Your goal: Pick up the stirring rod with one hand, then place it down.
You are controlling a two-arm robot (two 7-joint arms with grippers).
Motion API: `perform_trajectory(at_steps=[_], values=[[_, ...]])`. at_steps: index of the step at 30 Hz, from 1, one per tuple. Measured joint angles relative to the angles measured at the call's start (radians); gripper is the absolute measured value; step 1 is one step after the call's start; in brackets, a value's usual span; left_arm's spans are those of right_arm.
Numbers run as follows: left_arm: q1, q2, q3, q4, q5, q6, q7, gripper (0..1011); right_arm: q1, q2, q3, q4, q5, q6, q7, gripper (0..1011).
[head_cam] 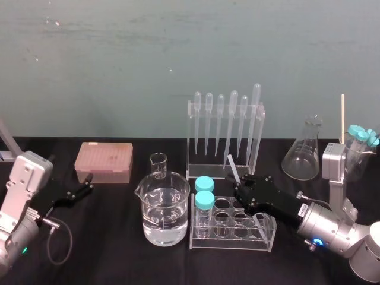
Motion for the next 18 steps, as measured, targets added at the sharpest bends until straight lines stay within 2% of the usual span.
perform_trajectory(at_steps=[3, 18], values=[[0.0, 0.0, 0.0, 0.0, 0.0, 0.0, 0.0, 1000, 0.0, 0.0, 0.0, 0.0, 0.0, 0.0, 0.0, 98], [0.0, 0.0, 0.0, 0.0, 0.0, 0.0, 0.0, 1000, 0.0, 0.0, 0.0, 0.0, 0.001, 0.0, 0.0, 573]])
